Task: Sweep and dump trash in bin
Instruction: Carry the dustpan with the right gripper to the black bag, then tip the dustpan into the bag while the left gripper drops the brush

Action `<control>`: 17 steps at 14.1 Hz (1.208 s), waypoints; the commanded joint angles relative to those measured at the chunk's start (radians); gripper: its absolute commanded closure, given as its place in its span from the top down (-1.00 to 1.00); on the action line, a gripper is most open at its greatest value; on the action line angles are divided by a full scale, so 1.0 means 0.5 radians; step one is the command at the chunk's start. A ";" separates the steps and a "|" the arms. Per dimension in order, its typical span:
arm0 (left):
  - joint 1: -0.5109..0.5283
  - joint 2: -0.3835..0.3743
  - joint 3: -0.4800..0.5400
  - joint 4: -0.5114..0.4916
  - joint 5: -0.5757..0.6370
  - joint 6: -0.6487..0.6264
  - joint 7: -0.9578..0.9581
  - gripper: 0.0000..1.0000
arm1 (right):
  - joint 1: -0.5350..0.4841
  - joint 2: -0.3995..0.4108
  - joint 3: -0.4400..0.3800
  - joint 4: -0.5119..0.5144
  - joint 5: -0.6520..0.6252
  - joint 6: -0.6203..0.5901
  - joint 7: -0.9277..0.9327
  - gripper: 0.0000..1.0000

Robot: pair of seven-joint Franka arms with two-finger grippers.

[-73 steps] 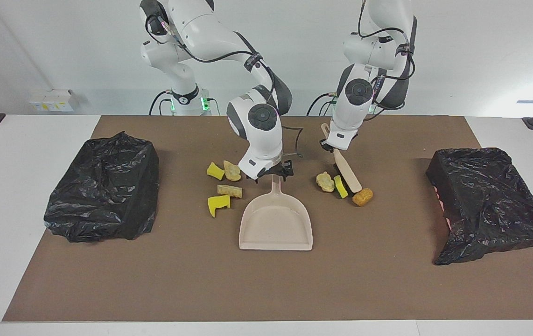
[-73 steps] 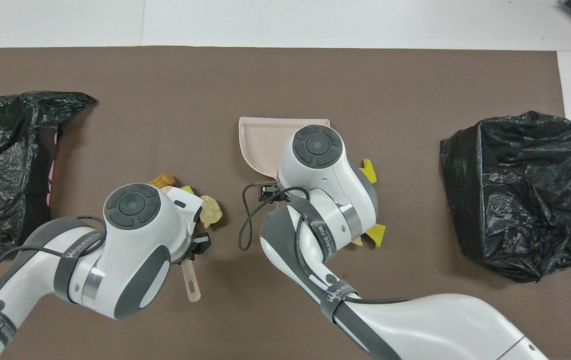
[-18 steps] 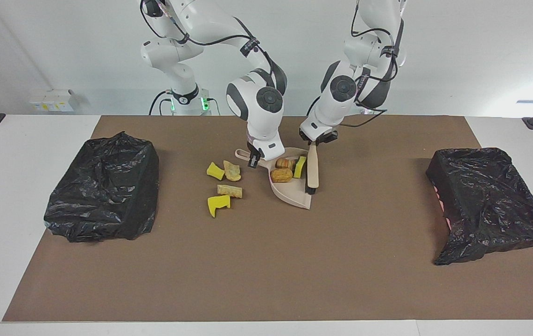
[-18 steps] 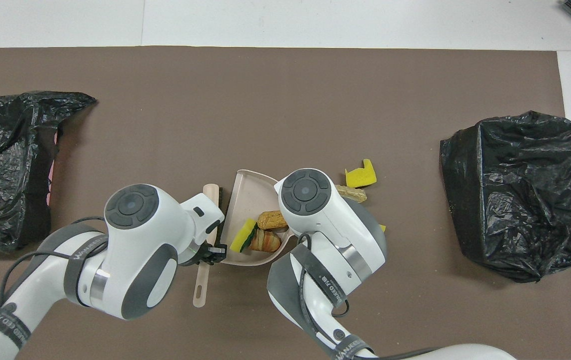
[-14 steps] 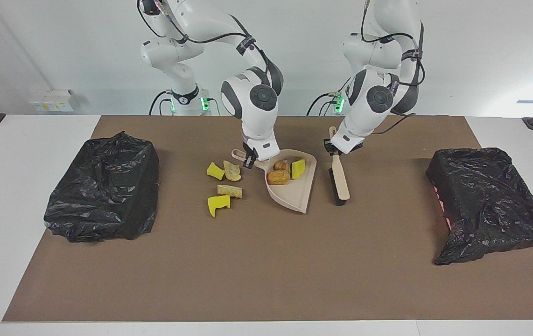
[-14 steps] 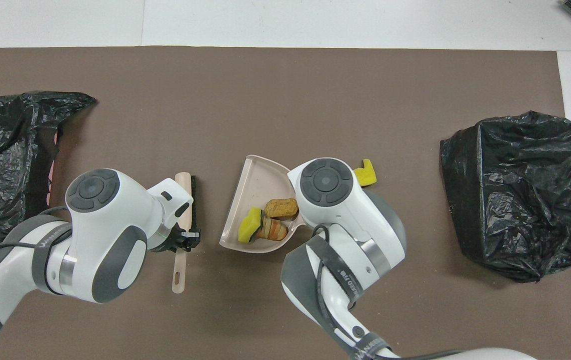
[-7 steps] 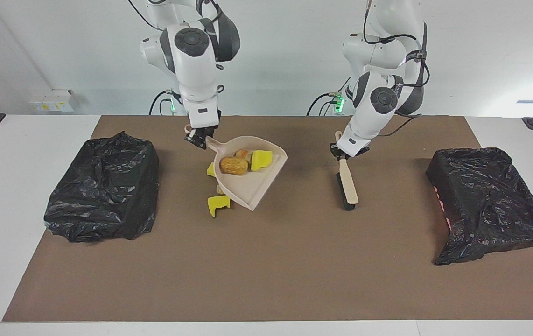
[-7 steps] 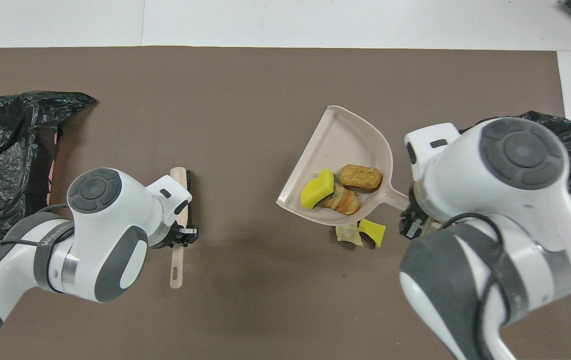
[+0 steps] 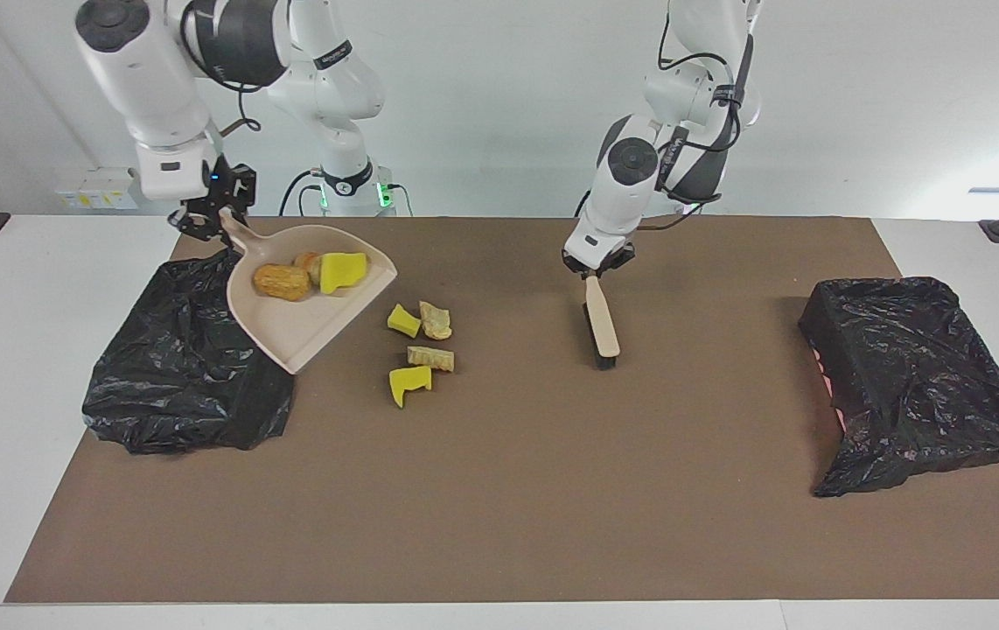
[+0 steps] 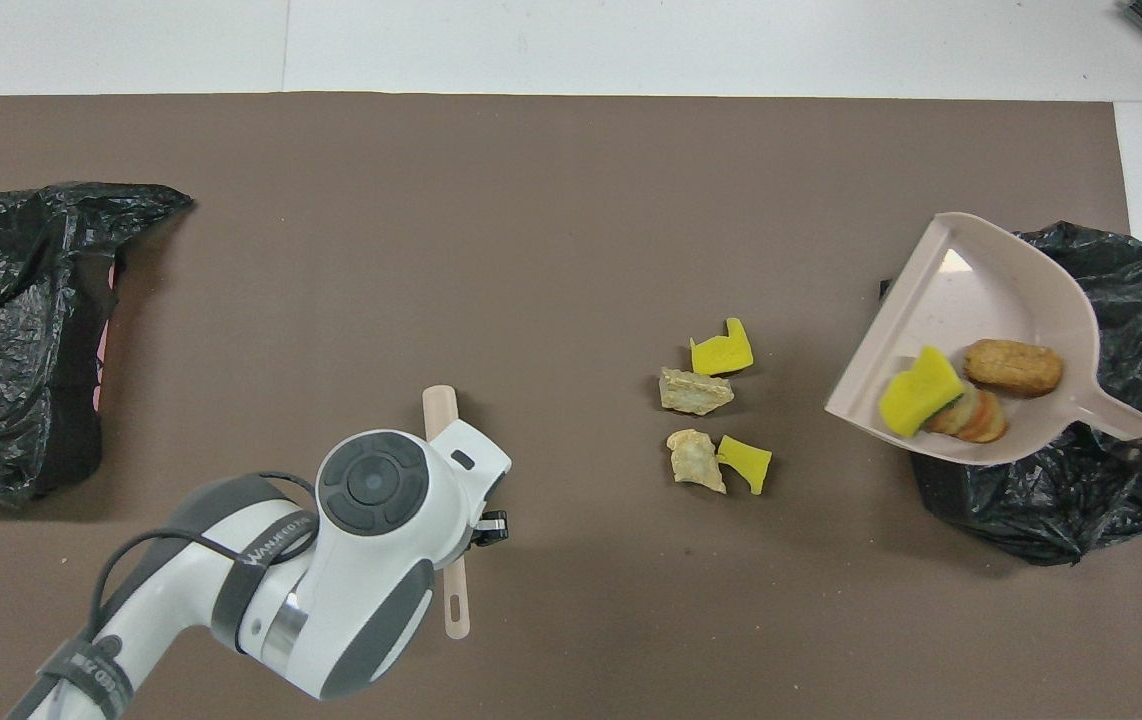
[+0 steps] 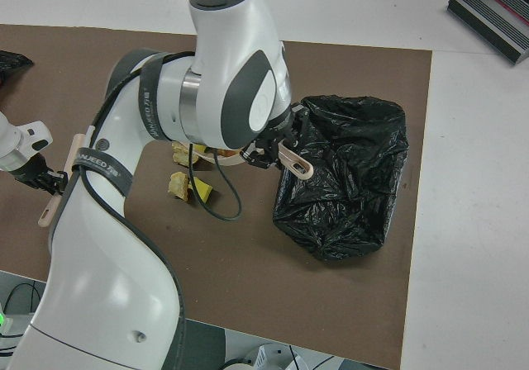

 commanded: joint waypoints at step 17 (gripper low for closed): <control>0.065 -0.027 0.036 -0.062 0.036 0.179 -0.094 1.00 | -0.212 0.060 0.044 -0.307 -1.278 0.526 -0.509 -1.00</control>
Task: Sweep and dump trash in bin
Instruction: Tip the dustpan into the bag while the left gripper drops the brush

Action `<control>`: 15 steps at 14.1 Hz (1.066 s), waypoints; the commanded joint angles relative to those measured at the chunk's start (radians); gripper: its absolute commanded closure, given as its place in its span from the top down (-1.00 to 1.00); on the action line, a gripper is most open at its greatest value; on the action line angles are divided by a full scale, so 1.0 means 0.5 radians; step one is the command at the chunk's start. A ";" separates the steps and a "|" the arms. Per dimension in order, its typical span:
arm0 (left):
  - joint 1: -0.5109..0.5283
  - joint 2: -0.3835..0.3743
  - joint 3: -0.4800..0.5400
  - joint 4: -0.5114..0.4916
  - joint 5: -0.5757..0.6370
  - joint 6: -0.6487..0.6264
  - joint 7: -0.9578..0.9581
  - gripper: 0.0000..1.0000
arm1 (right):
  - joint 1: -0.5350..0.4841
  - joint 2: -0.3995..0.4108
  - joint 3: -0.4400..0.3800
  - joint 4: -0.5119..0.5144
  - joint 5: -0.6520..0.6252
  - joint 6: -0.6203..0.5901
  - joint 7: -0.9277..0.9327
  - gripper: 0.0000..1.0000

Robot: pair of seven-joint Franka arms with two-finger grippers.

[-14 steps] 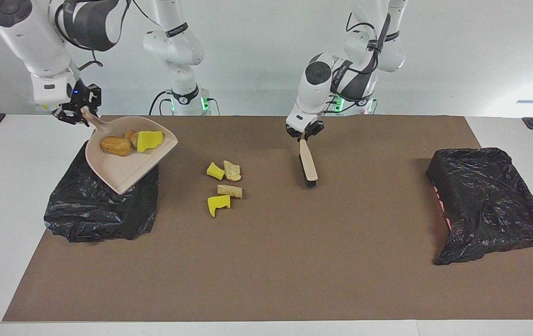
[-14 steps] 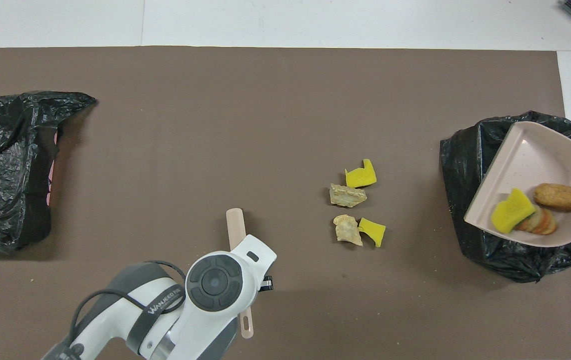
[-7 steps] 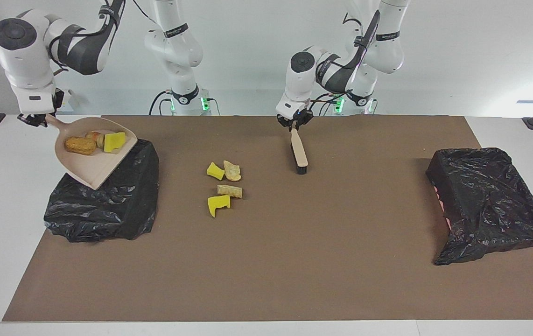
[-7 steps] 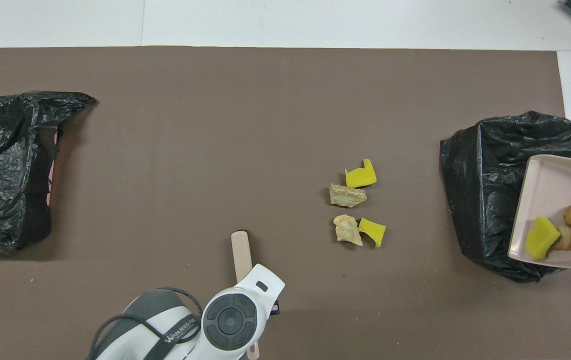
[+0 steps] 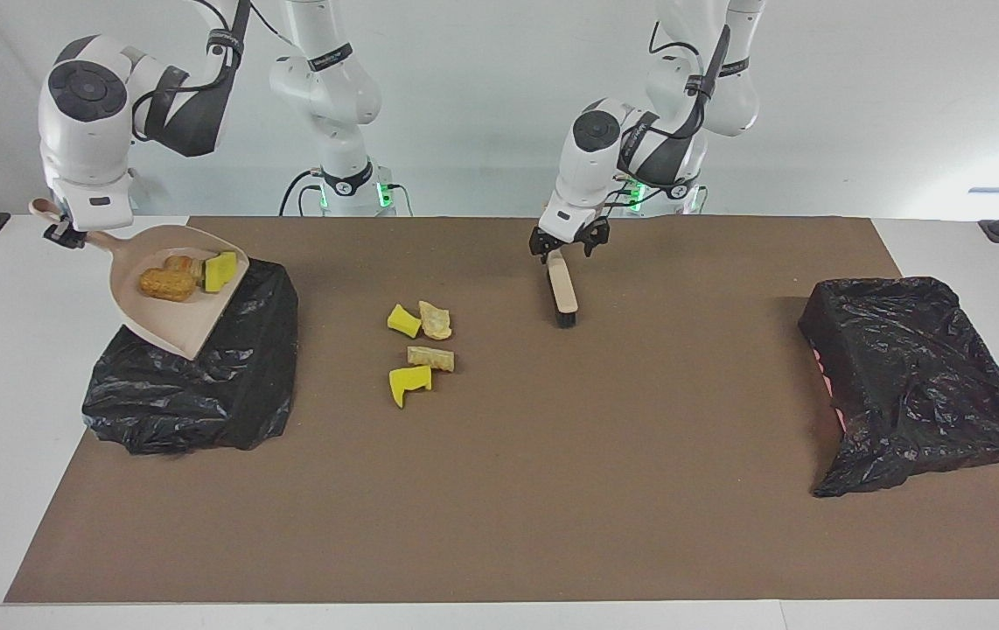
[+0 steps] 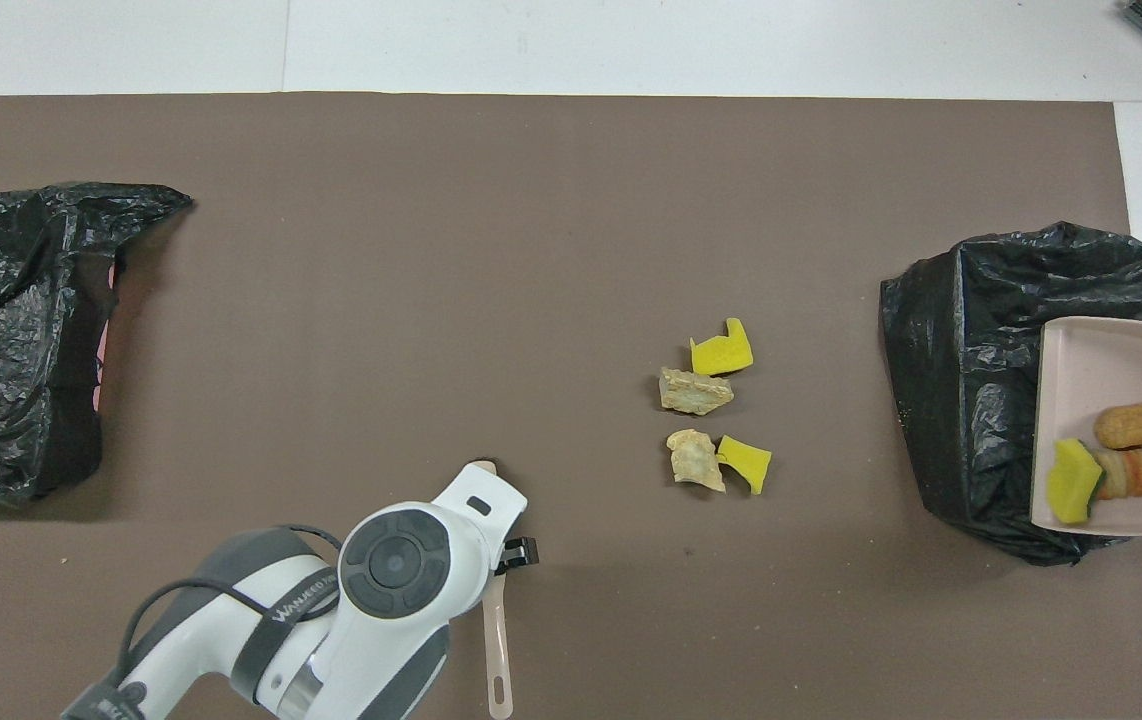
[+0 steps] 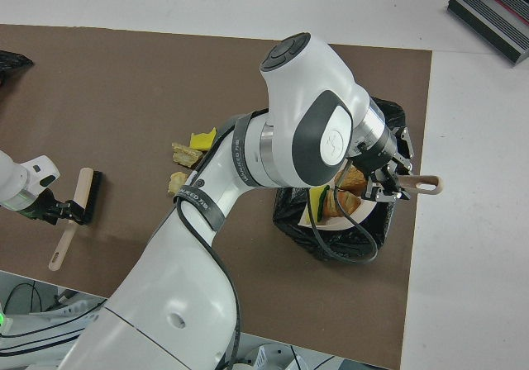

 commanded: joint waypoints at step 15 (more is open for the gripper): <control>1.170 0.291 0.002 1.044 0.033 -0.715 1.278 1.00 | 0.568 -0.016 0.018 0.307 -0.451 -0.721 0.240 -1.00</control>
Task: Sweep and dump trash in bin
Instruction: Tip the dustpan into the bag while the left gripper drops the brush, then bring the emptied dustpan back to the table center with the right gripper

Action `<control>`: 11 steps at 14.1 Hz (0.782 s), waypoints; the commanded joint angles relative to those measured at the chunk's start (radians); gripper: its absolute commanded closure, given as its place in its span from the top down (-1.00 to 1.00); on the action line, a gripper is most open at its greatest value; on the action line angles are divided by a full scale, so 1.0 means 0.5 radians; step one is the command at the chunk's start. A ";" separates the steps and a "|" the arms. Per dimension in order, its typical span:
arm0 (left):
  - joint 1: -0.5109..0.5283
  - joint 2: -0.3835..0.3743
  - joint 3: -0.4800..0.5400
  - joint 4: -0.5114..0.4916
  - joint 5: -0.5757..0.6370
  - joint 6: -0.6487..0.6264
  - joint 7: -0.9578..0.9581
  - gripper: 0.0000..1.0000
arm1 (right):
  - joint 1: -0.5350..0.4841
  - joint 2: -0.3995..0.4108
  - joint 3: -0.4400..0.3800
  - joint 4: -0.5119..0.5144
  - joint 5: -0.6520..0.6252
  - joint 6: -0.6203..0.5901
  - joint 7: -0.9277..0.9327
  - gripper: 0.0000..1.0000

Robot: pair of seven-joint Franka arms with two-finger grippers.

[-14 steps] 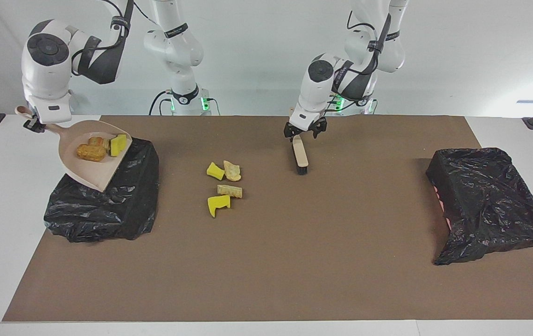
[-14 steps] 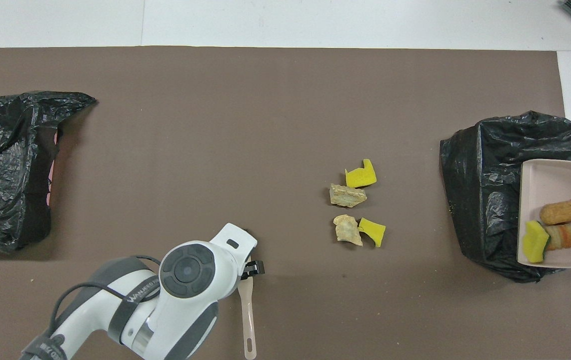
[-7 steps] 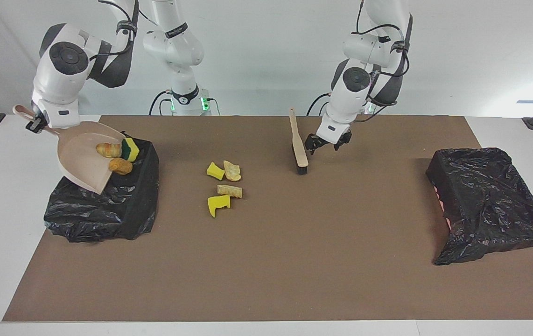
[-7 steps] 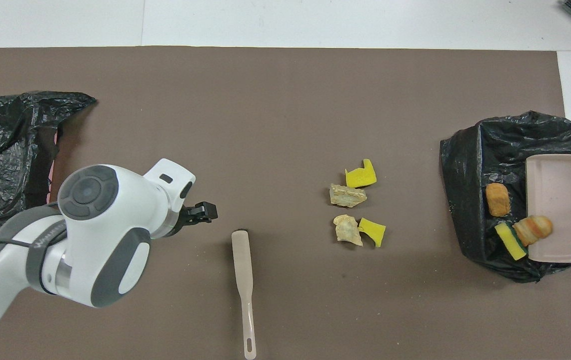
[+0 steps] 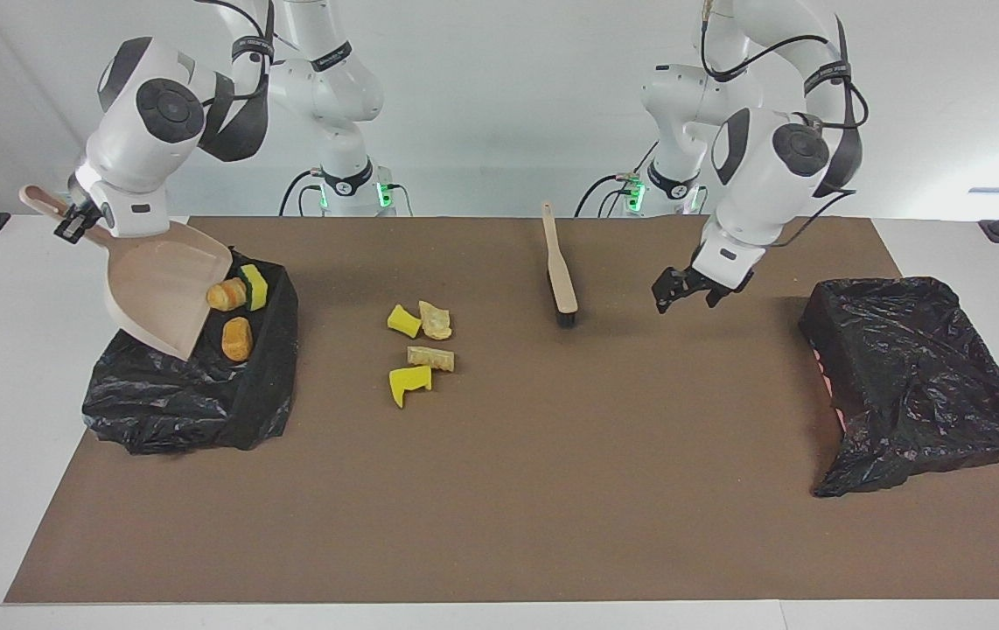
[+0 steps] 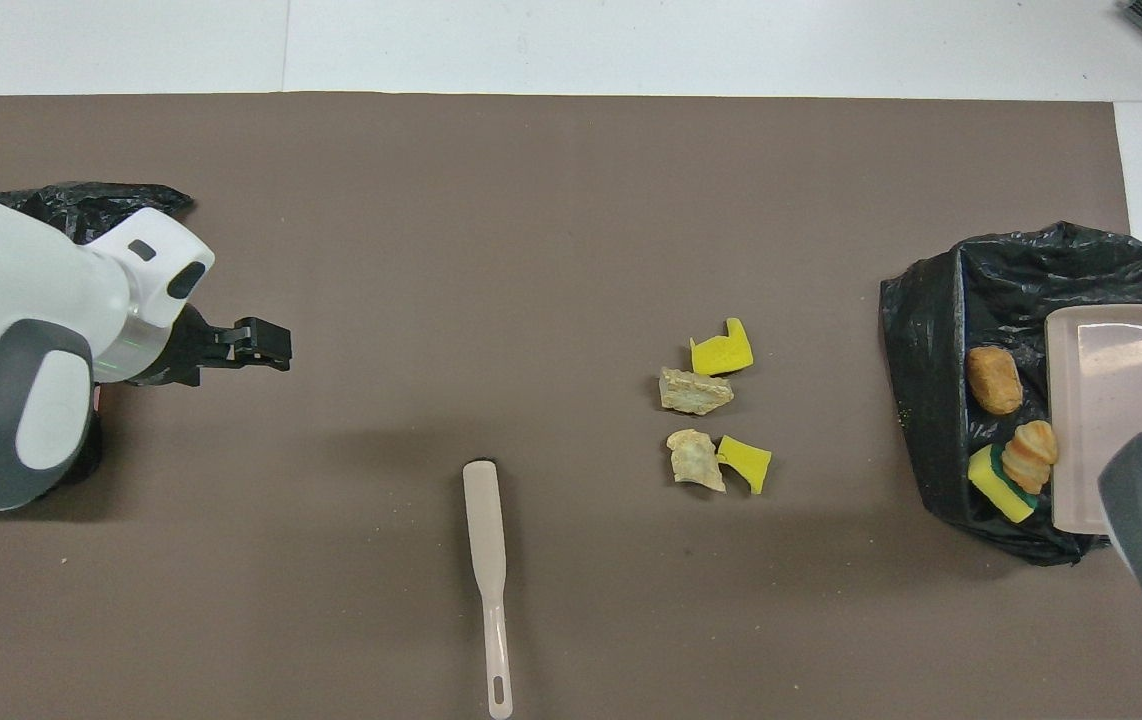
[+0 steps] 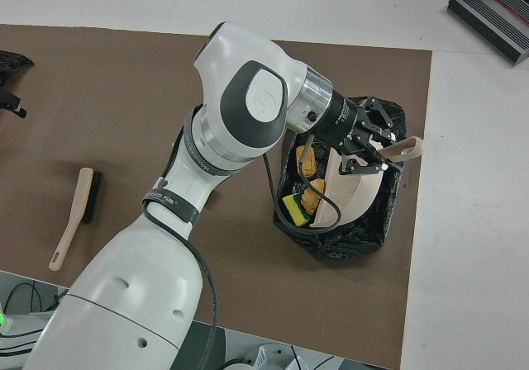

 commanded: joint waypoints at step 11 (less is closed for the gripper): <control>0.427 0.028 0.003 0.439 0.080 -0.500 0.583 1.00 | 0.536 -0.007 0.052 0.269 1.293 -0.294 1.798 -1.00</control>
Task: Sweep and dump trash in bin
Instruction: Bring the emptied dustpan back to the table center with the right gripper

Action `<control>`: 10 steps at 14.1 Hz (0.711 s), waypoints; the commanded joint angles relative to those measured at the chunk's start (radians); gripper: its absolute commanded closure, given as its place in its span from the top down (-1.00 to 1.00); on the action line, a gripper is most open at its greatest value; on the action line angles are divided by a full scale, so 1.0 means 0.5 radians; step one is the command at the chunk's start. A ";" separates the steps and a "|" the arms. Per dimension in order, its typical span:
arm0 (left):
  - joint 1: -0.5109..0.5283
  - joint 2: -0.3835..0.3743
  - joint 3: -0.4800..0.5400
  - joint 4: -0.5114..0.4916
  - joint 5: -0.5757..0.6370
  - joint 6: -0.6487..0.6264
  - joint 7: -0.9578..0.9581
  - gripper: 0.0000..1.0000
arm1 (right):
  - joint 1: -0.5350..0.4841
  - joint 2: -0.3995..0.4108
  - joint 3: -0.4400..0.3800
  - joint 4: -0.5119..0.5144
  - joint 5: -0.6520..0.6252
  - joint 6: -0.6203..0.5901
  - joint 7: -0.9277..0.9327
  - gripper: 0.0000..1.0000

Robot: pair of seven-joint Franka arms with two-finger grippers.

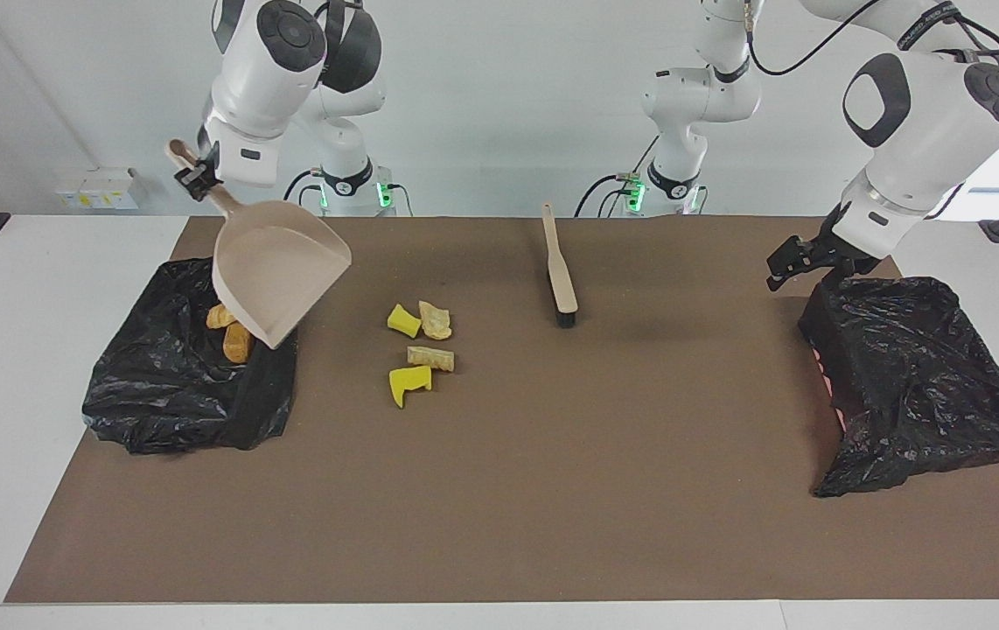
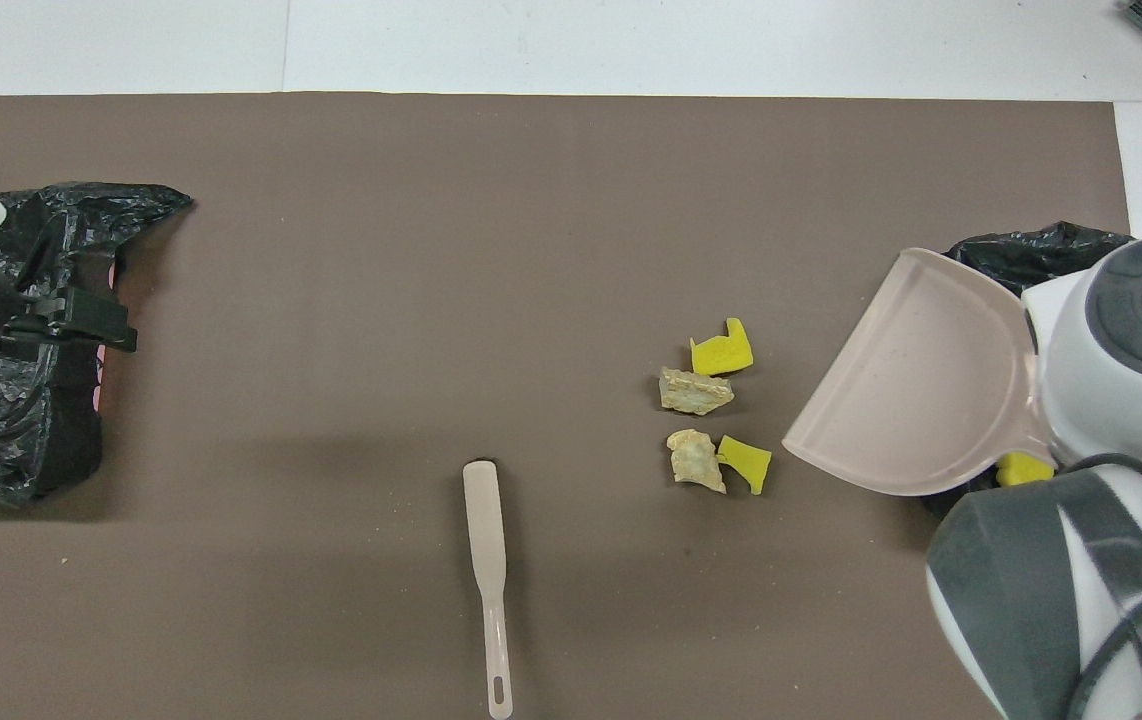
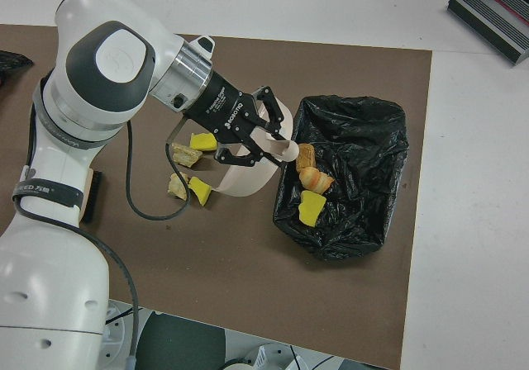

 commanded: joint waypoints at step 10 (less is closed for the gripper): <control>0.056 -0.054 -0.114 0.123 0.202 -0.148 -0.029 1.00 | 0.548 1.005 0.049 0.686 0.714 0.889 2.259 -1.00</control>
